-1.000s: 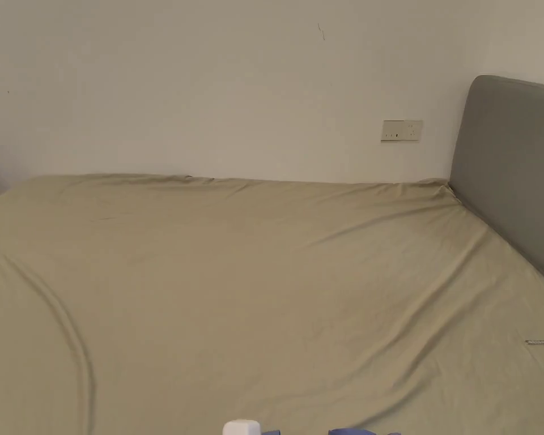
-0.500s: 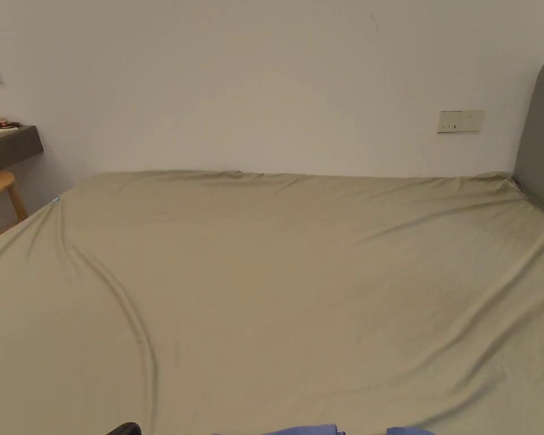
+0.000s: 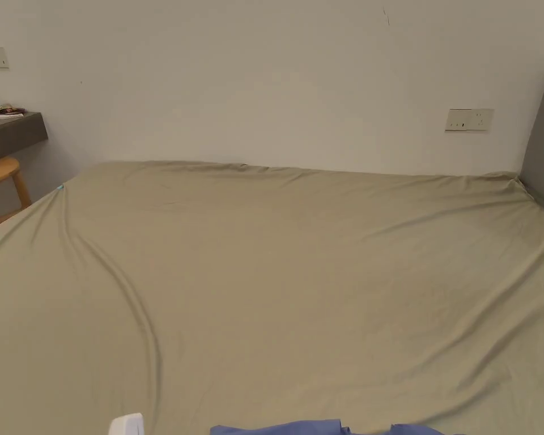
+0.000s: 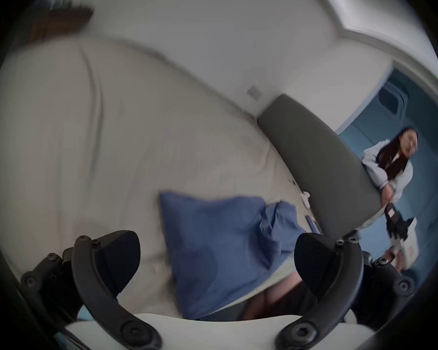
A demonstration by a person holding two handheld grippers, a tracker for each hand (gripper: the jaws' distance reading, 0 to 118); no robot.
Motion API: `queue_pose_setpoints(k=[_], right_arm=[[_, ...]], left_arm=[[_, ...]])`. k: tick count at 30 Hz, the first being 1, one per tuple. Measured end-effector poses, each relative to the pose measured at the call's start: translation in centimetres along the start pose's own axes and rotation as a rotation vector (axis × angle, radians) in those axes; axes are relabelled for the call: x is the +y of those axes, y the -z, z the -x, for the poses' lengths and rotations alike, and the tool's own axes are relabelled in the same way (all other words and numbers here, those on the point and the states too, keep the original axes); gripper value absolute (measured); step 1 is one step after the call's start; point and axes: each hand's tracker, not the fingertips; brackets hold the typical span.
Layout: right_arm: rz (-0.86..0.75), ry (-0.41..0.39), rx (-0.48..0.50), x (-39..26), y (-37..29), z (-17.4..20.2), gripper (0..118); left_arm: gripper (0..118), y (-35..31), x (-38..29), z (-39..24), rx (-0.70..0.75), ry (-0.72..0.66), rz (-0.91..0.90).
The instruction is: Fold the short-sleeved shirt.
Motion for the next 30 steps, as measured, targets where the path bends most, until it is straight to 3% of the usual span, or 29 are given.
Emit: queue_pose_setpoints(k=[4,6,8,9,13,15,16,17,18,19,20,22,30], right_arm=[[0.005,-0.002,-0.014,0.1,-0.1,-0.1,2],[0.009,-0.003,-0.022,0.2,-0.1,-0.1,2],[0.016,-0.009,-0.028,0.2,0.0,0.0,2],[0.018,-0.010,-0.033,0.3,0.0,0.0,2],[0.024,-0.012,-0.038,0.3,0.3,0.3,2],[0.024,-0.008,-0.033,0.4,0.3,0.3,2],[0.024,-0.009,-0.032,0.5,0.4,0.4,2],[0.021,-0.015,-0.029,0.5,0.4,0.4,2],[0.020,-0.021,-0.026,0.6,0.4,0.5,2],[0.018,-0.024,-0.026,0.6,0.4,0.6,2],[0.015,-0.021,-0.022,0.6,0.4,0.5,2],[0.011,-0.016,-0.016,0.6,0.5,0.4,2],[0.008,-0.001,0.006,0.0,0.7,0.2,2]], left_arm=[[118,3.4,-1.1,3.7,0.040,-0.083,0.104],[118,3.4,-0.9,3.9,-0.086,-0.037,-0.070],[118,3.9,-1.2,3.0,-0.089,-0.176,-0.037],[118,4.4,-1.4,3.0,-0.164,-0.218,-0.032],[118,6.6,-3.3,0.8,-0.199,-0.099,0.042],[118,7.2,-2.9,0.3,-0.159,-0.128,0.081],[96,7.1,-2.7,0.8,-0.183,-0.217,0.102],[44,6.7,-2.6,1.2,-0.144,-0.265,0.058],[17,6.1,-2.6,1.2,-0.072,-0.207,0.028],[17,5.5,-2.2,0.7,-0.011,-0.136,0.007],[17,5.2,-2.2,1.2,-0.053,-0.120,0.020],[17,4.1,-2.2,1.6,-0.075,-0.186,0.031],[16,-6.2,1.2,2.7,0.075,-0.111,-0.082]])
